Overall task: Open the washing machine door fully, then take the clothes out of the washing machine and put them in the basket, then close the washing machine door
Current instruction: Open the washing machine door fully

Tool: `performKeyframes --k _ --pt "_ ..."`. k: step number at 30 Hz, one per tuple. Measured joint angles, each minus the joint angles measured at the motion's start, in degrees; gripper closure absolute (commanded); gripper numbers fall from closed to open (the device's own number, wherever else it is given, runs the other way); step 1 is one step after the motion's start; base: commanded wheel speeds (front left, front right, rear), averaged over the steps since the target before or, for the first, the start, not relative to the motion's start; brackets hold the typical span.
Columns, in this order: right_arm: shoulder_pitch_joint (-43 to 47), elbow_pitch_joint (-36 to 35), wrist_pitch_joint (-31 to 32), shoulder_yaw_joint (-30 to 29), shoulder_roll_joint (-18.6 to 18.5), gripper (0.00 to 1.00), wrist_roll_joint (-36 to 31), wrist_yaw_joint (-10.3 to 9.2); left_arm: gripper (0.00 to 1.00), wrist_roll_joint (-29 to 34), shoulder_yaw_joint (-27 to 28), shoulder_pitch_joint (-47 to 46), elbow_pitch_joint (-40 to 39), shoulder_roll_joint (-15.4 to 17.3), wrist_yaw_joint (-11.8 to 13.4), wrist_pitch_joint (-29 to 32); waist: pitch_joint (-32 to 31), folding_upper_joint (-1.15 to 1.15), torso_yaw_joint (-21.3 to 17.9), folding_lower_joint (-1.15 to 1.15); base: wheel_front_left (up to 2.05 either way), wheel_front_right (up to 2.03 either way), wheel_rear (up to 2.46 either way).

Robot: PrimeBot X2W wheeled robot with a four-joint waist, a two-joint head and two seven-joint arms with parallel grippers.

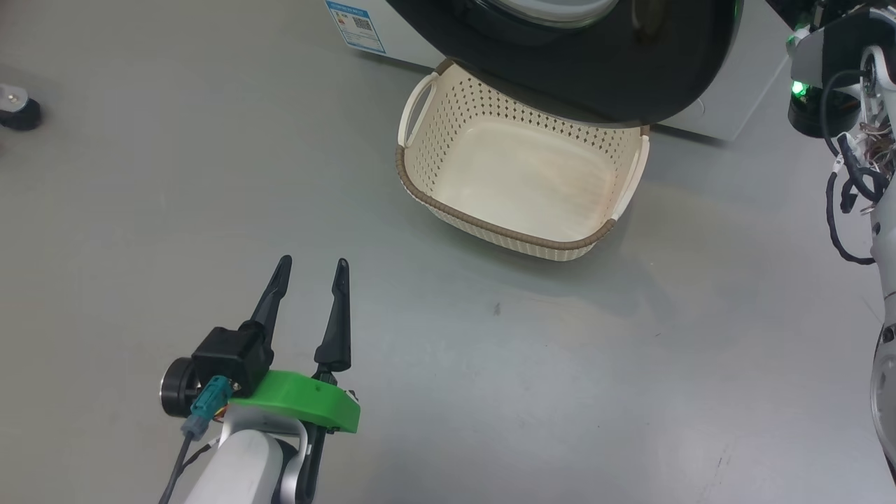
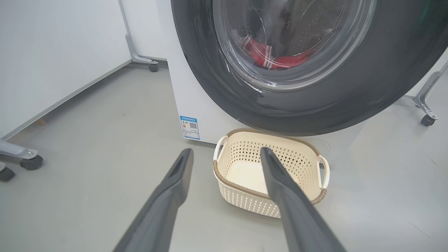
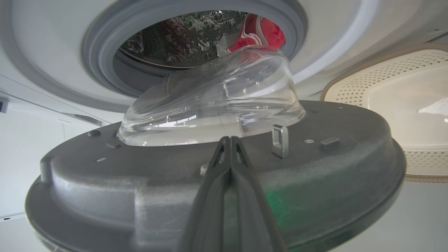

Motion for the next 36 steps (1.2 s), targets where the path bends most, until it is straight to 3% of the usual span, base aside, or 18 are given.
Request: performKeyframes --k 36 --pt "7.15 -0.55 8.60 4.21 4.86 1.00 2.37 0.09 0.00 1.59 0.33 0.27 0.35 0.01 0.09 0.00 -3.46 0.00 -1.37 0.00 0.00 0.00 0.00"
